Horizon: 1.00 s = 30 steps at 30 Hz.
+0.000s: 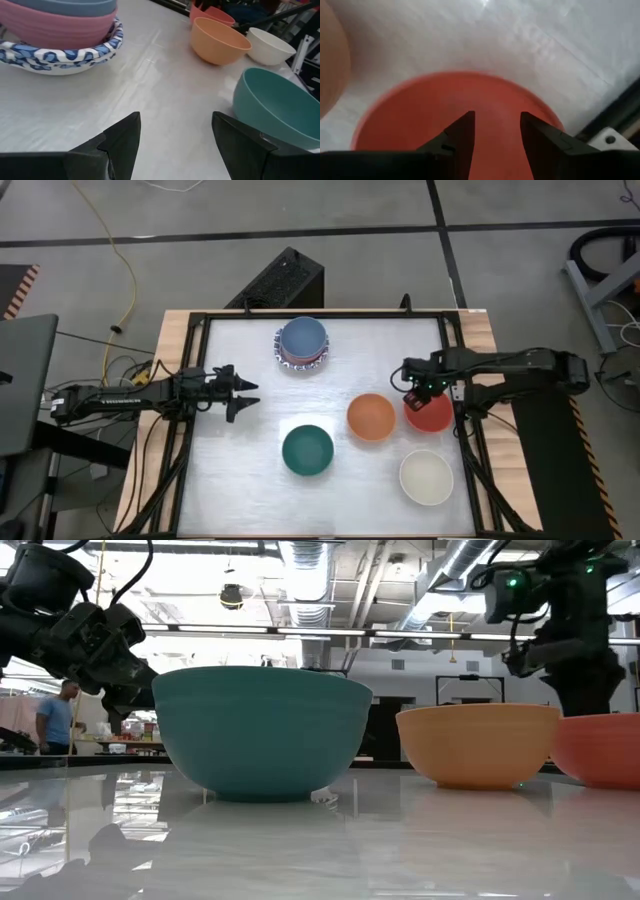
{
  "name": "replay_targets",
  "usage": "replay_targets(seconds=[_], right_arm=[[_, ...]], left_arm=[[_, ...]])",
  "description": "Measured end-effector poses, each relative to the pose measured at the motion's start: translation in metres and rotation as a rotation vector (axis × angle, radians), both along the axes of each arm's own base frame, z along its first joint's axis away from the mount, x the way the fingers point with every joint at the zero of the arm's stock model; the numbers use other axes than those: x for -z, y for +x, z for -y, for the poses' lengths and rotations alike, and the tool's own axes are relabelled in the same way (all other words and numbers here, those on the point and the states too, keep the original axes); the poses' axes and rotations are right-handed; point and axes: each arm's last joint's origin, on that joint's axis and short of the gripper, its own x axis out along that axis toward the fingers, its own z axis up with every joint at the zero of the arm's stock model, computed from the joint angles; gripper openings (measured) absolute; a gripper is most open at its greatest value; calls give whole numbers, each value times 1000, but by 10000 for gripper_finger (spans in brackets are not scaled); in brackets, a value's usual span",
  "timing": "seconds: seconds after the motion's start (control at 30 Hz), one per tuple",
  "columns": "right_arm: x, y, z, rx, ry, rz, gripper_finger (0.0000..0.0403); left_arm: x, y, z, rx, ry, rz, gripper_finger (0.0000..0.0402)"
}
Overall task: Nest bowls inside each other
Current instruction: Stack the orange bowl on top of the blue bowl
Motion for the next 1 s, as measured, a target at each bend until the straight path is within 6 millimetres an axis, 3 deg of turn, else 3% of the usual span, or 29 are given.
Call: replay_targets(seconds=[0.2, 0.47, 0.6, 0.87, 1.0], right_arm=[[7, 6, 1, -26, 11, -49, 177], [-16, 18, 5, -51, -103, 6, 177], [-18, 18, 7, -60, -145, 2, 177], [-19, 17, 10, -204, -279, -62, 177], [-18, 15, 14, -286, -218, -65, 177]], left_arm=[[0, 0, 0, -4, 4, -1, 235], [0, 0, 0, -4, 24, -4, 235], [0, 0, 0, -9, 24, -4, 235], [1, 0, -1, -20, 41, -16, 235], [1, 0, -1, -23, 33, -18, 235]])
